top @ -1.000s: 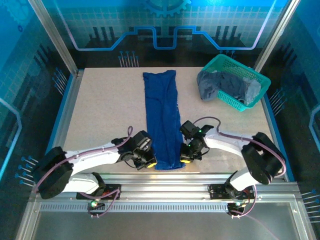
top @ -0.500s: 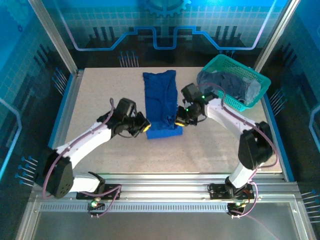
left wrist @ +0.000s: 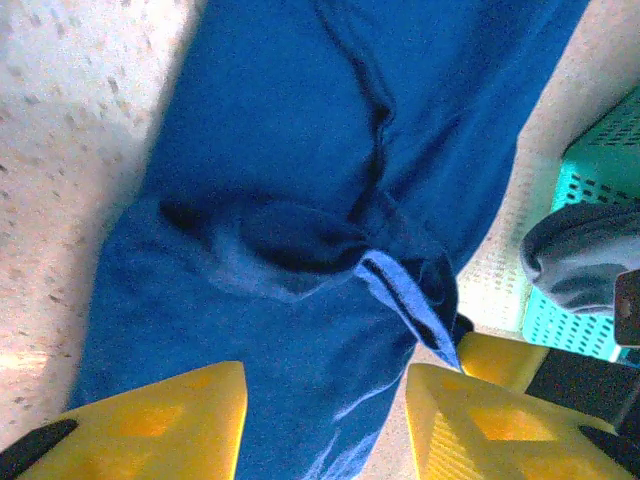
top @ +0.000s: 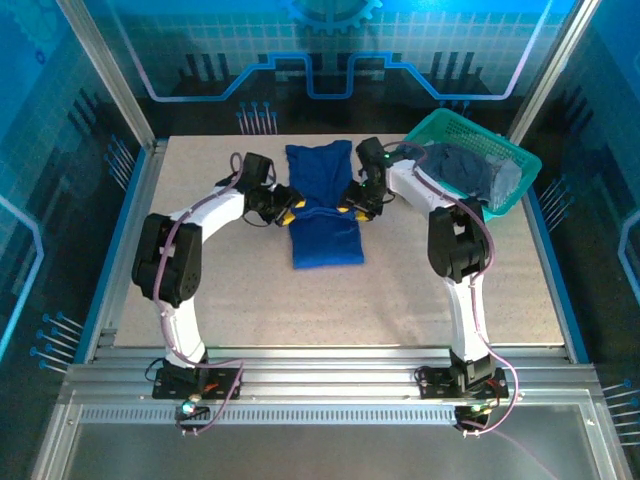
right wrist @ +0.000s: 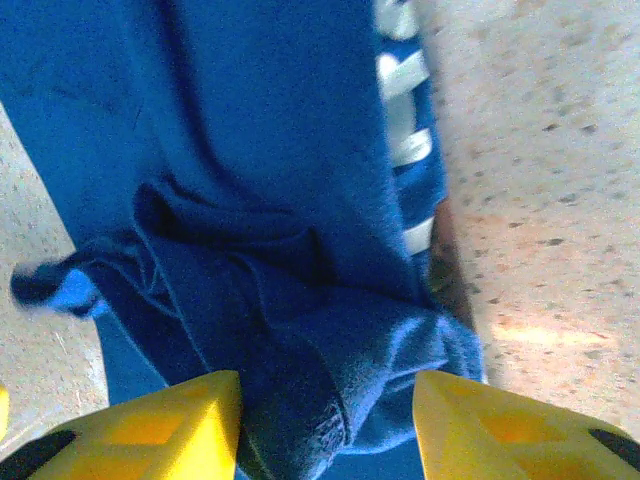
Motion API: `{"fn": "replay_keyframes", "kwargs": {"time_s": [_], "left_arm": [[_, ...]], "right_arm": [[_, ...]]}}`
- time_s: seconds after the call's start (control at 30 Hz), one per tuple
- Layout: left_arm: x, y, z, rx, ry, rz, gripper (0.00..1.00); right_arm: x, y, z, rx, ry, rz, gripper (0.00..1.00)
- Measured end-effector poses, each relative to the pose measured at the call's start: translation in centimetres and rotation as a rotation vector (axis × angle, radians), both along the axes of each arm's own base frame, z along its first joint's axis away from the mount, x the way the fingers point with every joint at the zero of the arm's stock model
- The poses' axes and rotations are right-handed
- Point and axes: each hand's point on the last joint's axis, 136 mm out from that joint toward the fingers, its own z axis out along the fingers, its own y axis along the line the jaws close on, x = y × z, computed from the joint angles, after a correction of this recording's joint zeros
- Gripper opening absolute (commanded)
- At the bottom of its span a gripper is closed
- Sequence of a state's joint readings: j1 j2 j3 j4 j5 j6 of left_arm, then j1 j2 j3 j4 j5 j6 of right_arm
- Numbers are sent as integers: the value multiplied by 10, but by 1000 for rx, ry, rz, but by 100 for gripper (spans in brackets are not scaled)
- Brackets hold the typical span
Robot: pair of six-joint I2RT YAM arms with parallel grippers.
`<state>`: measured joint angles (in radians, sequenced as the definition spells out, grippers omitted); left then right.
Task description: Fold and stack the t-shirts
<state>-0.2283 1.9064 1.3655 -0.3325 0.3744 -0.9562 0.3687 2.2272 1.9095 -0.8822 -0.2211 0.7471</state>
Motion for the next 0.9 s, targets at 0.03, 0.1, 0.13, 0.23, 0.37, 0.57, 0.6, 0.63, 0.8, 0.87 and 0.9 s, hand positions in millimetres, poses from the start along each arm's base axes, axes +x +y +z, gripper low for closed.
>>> {"fn": "replay_keyframes", "kwargs": {"time_s": [0.03,0.1,0.13,0.23,0.37,0.57,0.6,0.63,0.8,0.87,0.9], "left_arm": [[1,3,6,8,-17,1,49],[-7,7,17,16,-46,4,48],[-16,9,21,17,-54,6,46],[-59,15,20,10,-36,15,43],[-110,8,-14,0,76,17,46],[-130,-8,-55,-19,199,21,47],[-129,-10,-59,-24,204,24,47],[-128,-11,-63,-23,210,25,45],[-122,-17,-78,-9,246,11,36],[-119,-19,-78,-6,247,6,31],[-117,-21,-78,-6,243,4,27]], "right_arm": [[1,-4,3,-4,-8,-1,53],[0,-11,9,-11,-31,-3,54],[-6,-15,12,-17,-37,-1,54],[-41,-25,17,-25,-30,12,55],[-87,-26,10,-30,5,42,58],[-107,-14,-20,-19,69,69,57],[-108,-13,-26,-19,83,67,56],[-108,-13,-31,-19,93,65,56],[-112,-13,-46,-28,130,57,55],[-113,-11,-48,-30,136,59,53],[-114,-11,-49,-31,138,58,52]]}}
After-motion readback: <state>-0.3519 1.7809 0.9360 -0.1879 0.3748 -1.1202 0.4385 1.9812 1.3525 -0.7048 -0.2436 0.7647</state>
